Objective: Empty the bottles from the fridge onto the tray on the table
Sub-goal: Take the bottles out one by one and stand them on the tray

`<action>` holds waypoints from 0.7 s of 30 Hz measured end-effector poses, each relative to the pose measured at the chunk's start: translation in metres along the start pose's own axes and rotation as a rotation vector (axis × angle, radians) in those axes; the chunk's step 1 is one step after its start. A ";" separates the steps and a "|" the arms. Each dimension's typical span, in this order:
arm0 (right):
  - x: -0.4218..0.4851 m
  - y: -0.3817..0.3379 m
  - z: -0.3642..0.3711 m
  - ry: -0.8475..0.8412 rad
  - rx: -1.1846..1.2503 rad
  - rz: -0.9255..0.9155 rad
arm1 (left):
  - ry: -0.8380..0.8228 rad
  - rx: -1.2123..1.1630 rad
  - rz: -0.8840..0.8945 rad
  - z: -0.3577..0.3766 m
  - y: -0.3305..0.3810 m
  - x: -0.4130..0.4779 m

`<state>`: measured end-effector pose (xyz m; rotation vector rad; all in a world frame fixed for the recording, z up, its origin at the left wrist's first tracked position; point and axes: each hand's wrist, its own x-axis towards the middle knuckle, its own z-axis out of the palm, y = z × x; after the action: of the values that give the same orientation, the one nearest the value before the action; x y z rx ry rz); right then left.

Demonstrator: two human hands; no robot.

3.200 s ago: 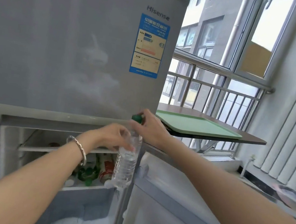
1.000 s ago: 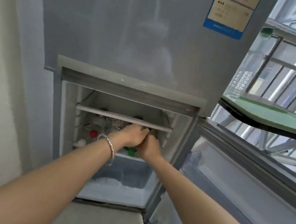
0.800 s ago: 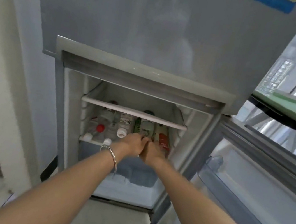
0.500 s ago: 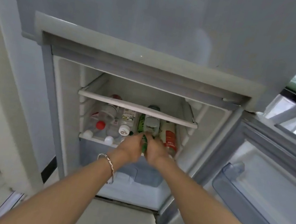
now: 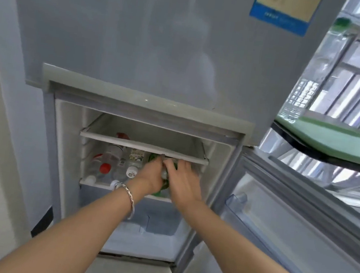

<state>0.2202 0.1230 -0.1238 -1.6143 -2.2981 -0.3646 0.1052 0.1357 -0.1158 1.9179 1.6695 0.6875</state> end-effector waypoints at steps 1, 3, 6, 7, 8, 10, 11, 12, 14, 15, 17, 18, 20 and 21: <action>-0.004 -0.002 -0.011 -0.014 0.011 -0.028 | -0.010 -0.006 0.009 -0.005 0.005 -0.004; -0.011 -0.002 -0.040 -0.034 0.051 -0.055 | -0.023 0.005 0.056 -0.016 0.017 -0.013; -0.018 0.003 -0.083 -0.025 0.074 -0.070 | -0.078 0.081 0.154 -0.034 0.043 -0.033; -0.020 0.006 -0.097 -0.029 0.079 -0.070 | -0.119 0.091 0.182 -0.041 0.051 -0.038; -0.023 0.009 -0.113 -0.042 0.083 -0.061 | -0.156 0.064 0.200 -0.048 0.061 -0.043; -0.029 0.014 -0.145 -0.042 0.122 -0.030 | -0.215 -0.037 0.202 -0.063 0.082 -0.054; -0.034 0.017 -0.162 -0.019 0.152 -0.010 | -0.249 -0.094 0.198 -0.071 0.094 -0.060; -0.037 0.018 -0.178 0.009 0.189 0.015 | -0.279 -0.154 0.182 -0.078 0.105 -0.064; -0.048 0.022 -0.207 0.086 0.283 0.076 | -0.324 -0.256 0.169 -0.090 0.127 -0.071; -0.055 0.025 -0.220 0.130 0.343 0.118 | -0.335 -0.284 0.190 -0.095 0.140 -0.076; -0.068 0.034 -0.241 0.178 0.477 0.209 | -0.315 -0.336 0.226 -0.105 0.164 -0.083; -0.074 0.041 -0.250 0.184 0.519 0.248 | -0.293 -0.363 0.254 -0.108 0.177 -0.085; -0.088 0.053 -0.265 0.174 0.539 0.275 | -0.255 -0.421 0.329 -0.115 0.206 -0.091; -0.093 0.060 -0.269 0.158 0.558 0.280 | -0.240 -0.459 0.358 -0.118 0.221 -0.093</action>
<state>0.3341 -0.0394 0.0894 -1.5127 -1.8020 0.1950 0.1788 0.0223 0.1149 1.8782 0.9317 0.8486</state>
